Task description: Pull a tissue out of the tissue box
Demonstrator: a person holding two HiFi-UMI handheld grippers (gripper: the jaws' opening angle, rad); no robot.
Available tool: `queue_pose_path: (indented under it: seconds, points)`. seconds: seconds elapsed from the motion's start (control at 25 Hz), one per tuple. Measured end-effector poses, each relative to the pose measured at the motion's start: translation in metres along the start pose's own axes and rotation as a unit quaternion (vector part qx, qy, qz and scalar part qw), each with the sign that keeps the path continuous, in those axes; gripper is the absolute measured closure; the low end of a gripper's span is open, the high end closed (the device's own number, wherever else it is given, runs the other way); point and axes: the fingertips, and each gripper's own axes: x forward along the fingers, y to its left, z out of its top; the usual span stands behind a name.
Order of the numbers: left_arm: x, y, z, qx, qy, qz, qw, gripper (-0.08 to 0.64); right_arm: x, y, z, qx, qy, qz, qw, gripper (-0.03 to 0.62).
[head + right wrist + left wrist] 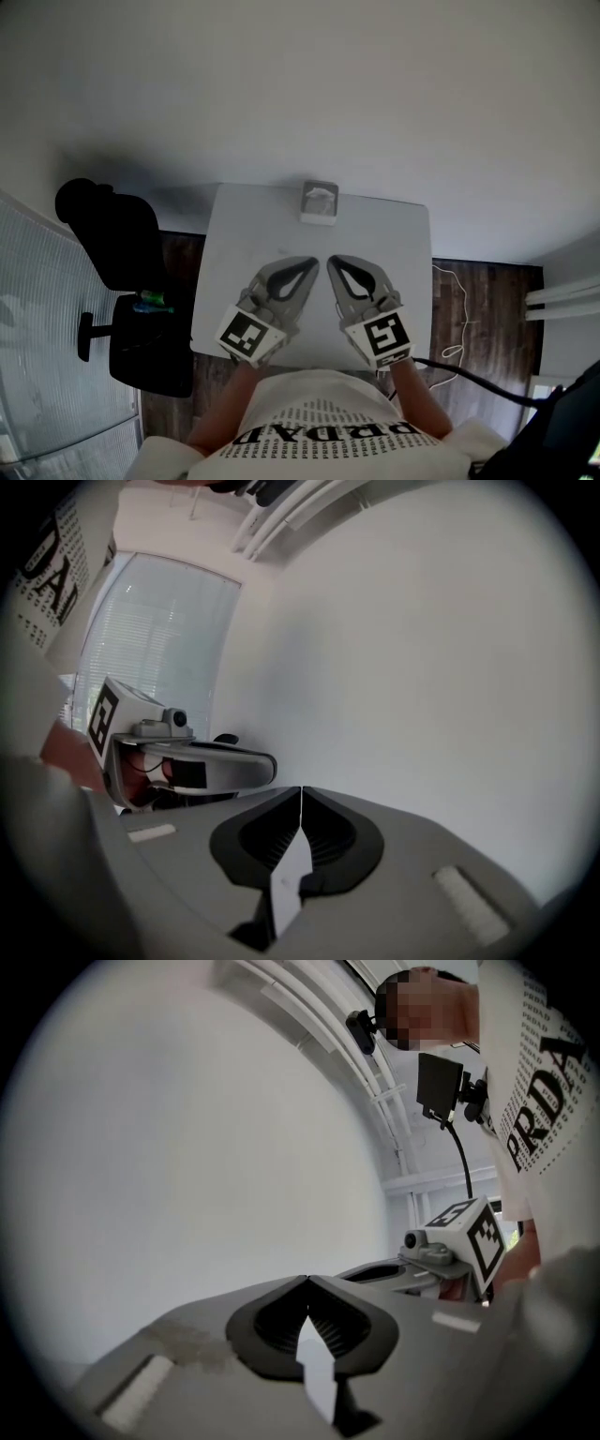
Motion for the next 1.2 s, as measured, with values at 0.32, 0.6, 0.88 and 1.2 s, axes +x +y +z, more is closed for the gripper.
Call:
queue_pose_path:
  seconds: [0.32,0.6,0.88,1.2]
  points:
    - [0.023,0.008,-0.012,0.004,0.016,0.006,0.9998,0.563,0.010,-0.020,-0.011,0.007,0.004,0.014,1.000,0.566]
    - [0.037,0.027,-0.032,-0.010,0.038,0.013,0.9991,0.563,0.033,-0.037,-0.034,0.022,0.024,0.023,0.999,0.540]
    - [0.050,0.054,-0.057,-0.021,0.056,0.021,0.9980,0.563,0.060,-0.052,-0.062,0.024,0.054,0.032,0.998,0.526]
    - [0.068,0.078,-0.088,-0.033,0.075,0.014,0.9965,0.563,0.092,-0.067,-0.097,0.046,0.078,0.030,0.995,0.518]
